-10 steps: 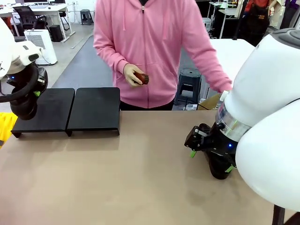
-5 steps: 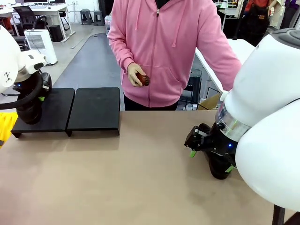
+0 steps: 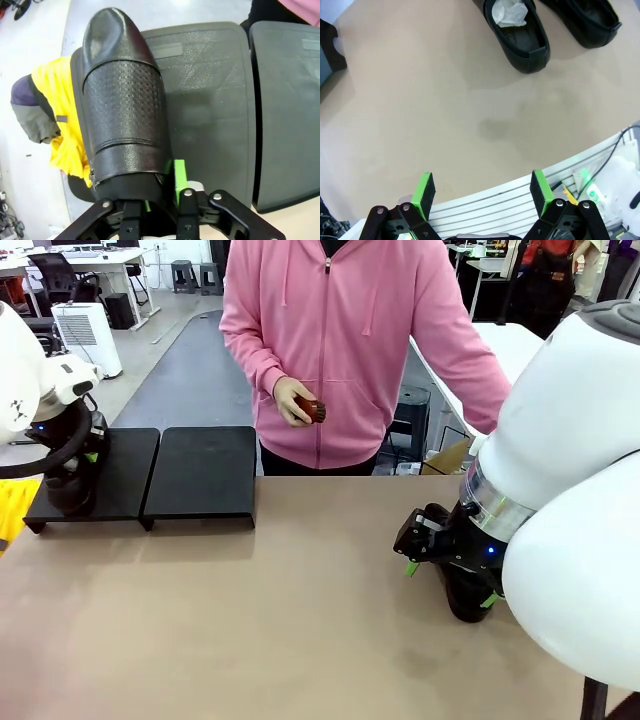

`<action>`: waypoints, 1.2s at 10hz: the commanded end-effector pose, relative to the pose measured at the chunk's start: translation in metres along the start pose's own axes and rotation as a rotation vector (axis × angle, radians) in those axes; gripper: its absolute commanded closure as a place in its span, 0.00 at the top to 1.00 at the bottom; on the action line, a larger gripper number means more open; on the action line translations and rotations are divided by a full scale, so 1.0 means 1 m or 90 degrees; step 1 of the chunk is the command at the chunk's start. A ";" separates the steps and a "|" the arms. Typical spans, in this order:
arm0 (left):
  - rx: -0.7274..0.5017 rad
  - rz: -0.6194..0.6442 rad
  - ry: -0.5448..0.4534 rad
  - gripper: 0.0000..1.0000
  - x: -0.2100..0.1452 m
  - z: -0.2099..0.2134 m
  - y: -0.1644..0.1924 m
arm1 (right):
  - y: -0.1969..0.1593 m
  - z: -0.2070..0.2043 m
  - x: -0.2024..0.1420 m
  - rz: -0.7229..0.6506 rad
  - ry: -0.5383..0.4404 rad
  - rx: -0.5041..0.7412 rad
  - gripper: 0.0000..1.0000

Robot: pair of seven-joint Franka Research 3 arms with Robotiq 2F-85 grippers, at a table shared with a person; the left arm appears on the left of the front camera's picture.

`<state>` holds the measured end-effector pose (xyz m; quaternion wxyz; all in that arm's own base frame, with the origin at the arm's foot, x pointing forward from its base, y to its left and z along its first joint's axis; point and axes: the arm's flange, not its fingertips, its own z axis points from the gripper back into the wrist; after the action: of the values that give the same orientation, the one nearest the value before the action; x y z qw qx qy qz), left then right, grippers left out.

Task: Organize the shoes by placing them on the stand.
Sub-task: Place the Shoe from the middle of the table onto the Shoes Stand, then pick up one Shoe and place it in the middle of the table.

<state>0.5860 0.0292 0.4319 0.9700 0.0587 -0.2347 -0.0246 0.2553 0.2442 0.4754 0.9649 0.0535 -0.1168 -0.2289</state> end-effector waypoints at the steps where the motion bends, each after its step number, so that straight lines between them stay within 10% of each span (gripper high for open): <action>1: 0.008 -0.004 0.004 0.85 0.005 -0.005 0.006 | 0.002 0.000 0.000 -0.005 0.003 0.013 1.00; 2: 0.013 -0.006 -0.001 1.00 0.004 -0.003 0.004 | 0.002 0.000 0.000 -0.005 0.003 0.013 1.00; 12: 0.003 -0.002 -0.006 1.00 0.004 0.003 0.001 | 0.002 0.000 0.000 -0.005 0.003 0.013 1.00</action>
<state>0.5875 0.0287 0.4334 0.9699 0.0594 -0.2347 -0.0252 0.2553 0.2443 0.4754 0.9649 0.0534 -0.1170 -0.2289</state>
